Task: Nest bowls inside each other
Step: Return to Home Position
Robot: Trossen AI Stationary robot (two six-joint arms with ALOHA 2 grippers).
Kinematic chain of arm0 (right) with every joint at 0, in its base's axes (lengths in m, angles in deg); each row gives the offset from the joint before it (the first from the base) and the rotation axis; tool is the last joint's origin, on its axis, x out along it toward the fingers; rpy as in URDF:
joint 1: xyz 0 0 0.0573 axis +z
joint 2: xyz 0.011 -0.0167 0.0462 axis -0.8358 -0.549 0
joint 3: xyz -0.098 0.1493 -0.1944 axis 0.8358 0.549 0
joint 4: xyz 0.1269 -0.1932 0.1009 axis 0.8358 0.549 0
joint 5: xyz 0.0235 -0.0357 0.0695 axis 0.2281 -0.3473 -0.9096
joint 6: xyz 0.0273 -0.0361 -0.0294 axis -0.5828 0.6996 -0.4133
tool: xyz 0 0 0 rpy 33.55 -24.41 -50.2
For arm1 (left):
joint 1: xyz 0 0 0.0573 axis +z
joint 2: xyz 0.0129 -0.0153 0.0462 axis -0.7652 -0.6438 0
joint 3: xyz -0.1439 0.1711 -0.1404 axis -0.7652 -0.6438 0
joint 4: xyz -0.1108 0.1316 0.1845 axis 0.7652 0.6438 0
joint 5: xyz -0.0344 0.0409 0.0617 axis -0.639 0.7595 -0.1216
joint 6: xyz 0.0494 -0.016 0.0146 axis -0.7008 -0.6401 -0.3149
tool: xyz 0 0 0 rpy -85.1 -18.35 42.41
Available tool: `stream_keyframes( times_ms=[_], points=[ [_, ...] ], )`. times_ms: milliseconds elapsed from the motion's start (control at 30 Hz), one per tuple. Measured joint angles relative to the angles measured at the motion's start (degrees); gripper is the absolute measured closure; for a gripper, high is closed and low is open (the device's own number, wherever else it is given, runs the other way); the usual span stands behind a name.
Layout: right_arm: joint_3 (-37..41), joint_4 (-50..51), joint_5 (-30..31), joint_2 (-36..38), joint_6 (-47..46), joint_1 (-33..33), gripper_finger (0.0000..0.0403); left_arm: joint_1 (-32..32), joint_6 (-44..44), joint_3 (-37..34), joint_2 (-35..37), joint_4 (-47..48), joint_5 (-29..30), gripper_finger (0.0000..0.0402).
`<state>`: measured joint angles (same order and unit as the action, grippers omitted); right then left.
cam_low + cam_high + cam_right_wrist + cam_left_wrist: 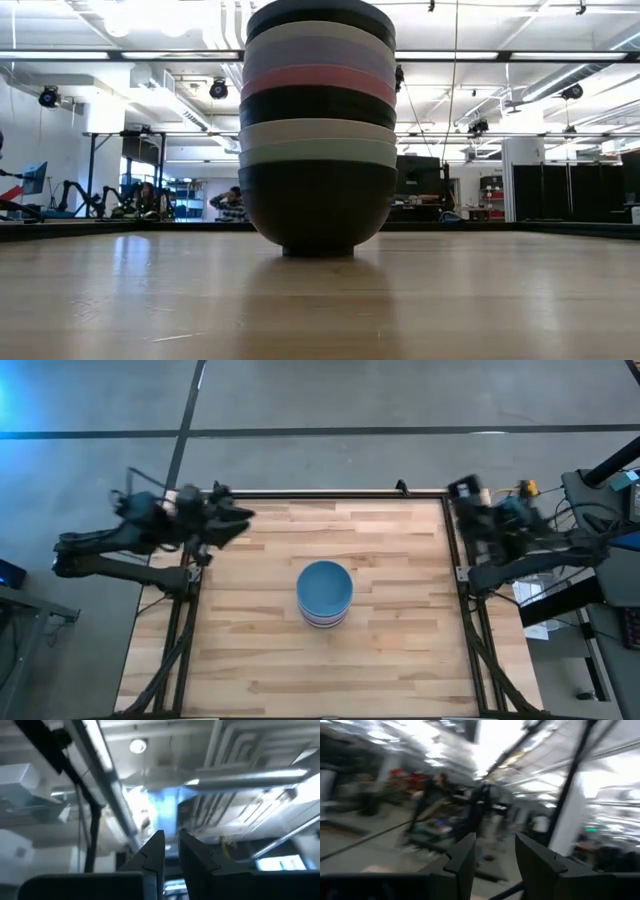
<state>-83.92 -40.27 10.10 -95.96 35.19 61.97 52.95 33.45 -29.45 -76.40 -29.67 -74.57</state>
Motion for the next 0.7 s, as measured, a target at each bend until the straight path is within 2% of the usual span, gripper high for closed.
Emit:
stream_keyframes(
  times_ms=[67, 167, 267, 433, 667, 700],
  points=[
    [3.7, 2.71, 1.71, 6.4, -0.22, -0.9, 0.0356, -0.02, -0.84, -0.11, 4.81, 6.83, 4.63, 0.0279],
    [9.46, 5.73, 3.86, 14.33, -1.63, -1.11, 0.0356, 0.02, -1.04, -1.76, 9.07, 10.26, 9.28, 0.0279],
    [15.85, 6.53, 6.5, 20.45, -2.19, -1.04, 0.0356, 0.0, -0.71, -5.04, 14.29, 8.87, 9.87, 0.0279],
    [25.25, 6.47, 15.53, 29.79, -1.5, -1.06, 0.0356, 0.0, 0.15, -12.91, 22.79, 10.03, 14.27, 0.0279],
    [37.87, 6.3, 16.91, 48.05, -7.8, -1.1, 0.0356, 0.02, 7.68, -26.74, 38.49, 9.19, 17.12, 0.0279],
    [39.92, 4.81, 17.21, 48.61, -9.05, -1.1, 0.0356, 0.01, 9.09, -29.23, 40.64, 9.45, 17.14, 0.0279]
  ],
)
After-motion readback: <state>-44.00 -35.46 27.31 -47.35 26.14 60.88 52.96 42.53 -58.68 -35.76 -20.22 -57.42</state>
